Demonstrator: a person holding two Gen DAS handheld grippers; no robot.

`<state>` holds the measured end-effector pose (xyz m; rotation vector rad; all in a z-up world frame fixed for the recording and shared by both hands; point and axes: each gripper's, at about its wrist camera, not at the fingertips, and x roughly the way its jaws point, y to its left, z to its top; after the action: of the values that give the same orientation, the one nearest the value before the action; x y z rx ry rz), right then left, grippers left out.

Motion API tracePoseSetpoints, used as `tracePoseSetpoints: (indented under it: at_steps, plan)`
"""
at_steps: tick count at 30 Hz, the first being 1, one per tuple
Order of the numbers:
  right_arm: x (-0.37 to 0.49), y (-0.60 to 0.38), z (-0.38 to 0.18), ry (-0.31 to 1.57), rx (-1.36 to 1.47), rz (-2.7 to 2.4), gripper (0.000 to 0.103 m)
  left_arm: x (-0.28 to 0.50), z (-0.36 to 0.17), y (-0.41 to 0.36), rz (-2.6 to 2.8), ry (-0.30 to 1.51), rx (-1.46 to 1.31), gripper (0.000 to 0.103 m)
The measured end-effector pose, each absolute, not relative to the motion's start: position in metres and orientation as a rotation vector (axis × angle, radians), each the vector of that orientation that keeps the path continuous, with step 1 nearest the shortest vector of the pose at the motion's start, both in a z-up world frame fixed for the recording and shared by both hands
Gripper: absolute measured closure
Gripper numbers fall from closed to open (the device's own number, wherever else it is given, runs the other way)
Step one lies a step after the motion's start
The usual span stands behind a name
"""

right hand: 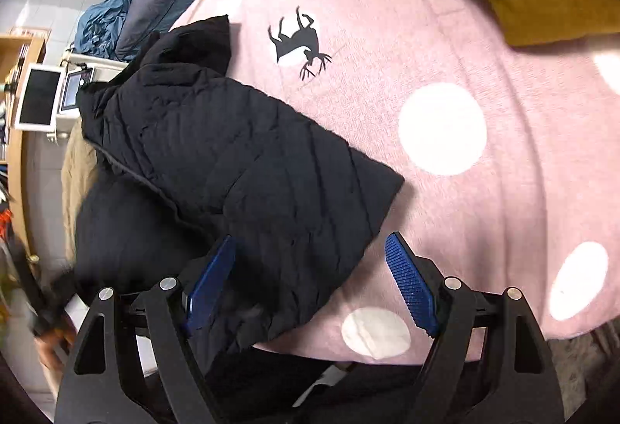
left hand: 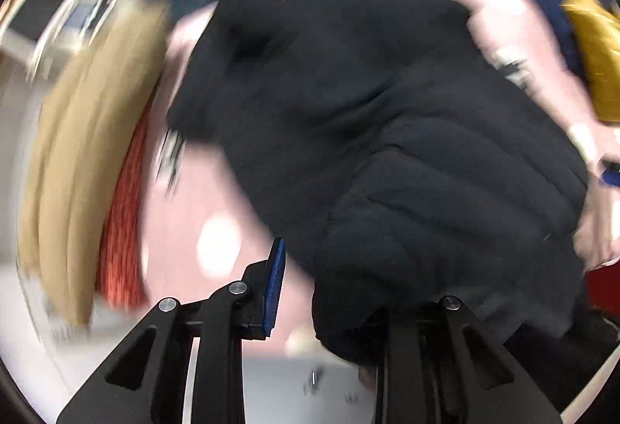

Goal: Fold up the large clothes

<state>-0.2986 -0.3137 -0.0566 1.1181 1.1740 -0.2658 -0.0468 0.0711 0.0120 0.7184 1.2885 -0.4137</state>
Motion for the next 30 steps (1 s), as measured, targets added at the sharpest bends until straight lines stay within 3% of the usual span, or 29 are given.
tracePoseSetpoints:
  at_steps: [4,15,16,17,20,25,27,30]
  plan:
    - [-0.272,-0.320,-0.066,1.216,1.026,-0.235,0.023,-0.039,-0.040,0.171,-0.236,1.552,0.469,0.078]
    - [-0.199,-0.290,-0.104,1.297,0.945,0.008,0.023,-0.065,-0.119,0.195,-0.141,1.607,0.545,0.076]
    - [-0.199,-0.284,-0.104,1.304,0.893,0.005,0.030,-0.064,-0.120,0.196,-0.139,1.615,0.533,0.076]
    - [-0.201,-0.277,-0.104,1.314,0.824,0.000,0.051,-0.063,-0.121,0.197,-0.140,1.625,0.522,0.076]
    - [-0.216,-0.268,-0.106,1.291,0.799,0.033,0.075,-0.059,-0.124,0.199,-0.143,1.650,0.505,0.076]
    - [-0.252,-0.250,-0.103,1.302,0.821,0.068,0.078,-0.052,-0.132,0.214,-0.139,1.660,0.511,0.065]
    - [-0.260,-0.245,-0.103,1.302,0.879,0.061,0.078,-0.052,-0.137,0.218,-0.126,1.660,0.500,0.054]
    - [-0.263,-0.244,-0.102,1.279,0.959,0.013,0.065,-0.047,-0.138,0.222,-0.111,1.647,0.490,0.040]
